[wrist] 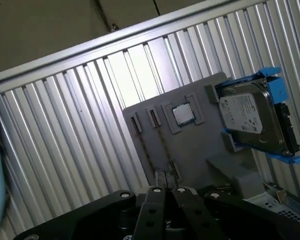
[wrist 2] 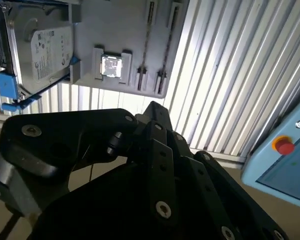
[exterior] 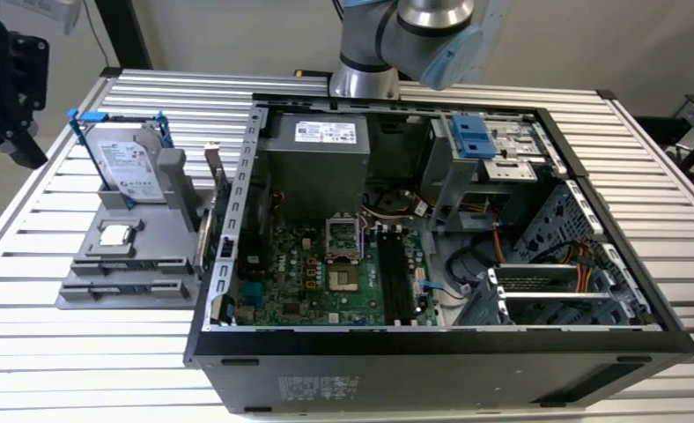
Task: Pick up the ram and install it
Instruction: 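Pick up the ram and move it above insertion slot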
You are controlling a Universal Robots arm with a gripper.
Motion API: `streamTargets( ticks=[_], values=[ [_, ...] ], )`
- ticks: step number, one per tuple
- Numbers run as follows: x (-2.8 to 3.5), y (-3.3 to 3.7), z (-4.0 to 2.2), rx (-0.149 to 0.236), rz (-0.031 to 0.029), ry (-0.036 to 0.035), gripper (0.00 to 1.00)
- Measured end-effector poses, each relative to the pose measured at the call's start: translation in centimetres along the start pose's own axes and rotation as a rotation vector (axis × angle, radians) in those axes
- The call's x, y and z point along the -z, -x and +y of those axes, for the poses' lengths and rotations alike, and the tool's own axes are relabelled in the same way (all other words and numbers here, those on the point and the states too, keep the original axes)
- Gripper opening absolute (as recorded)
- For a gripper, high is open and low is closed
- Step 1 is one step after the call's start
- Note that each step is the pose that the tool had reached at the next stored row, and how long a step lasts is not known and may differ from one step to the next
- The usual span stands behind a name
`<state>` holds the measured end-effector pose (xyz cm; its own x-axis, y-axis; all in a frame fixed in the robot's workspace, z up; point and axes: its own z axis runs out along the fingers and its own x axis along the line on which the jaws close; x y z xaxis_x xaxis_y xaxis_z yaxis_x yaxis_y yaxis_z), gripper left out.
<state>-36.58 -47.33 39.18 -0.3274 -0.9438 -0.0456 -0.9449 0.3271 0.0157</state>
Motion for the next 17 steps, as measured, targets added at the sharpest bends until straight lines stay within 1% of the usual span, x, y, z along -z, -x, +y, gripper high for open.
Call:
streamTargets(
  ticks=[5, 17],
  values=[
    [-0.01, 0.0, 0.0, 0.091, -0.0004, -0.001, 0.0],
    [-0.06, -0.01, 0.0, 0.306, 0.0023, 0.0086, 0.0]
  ],
)
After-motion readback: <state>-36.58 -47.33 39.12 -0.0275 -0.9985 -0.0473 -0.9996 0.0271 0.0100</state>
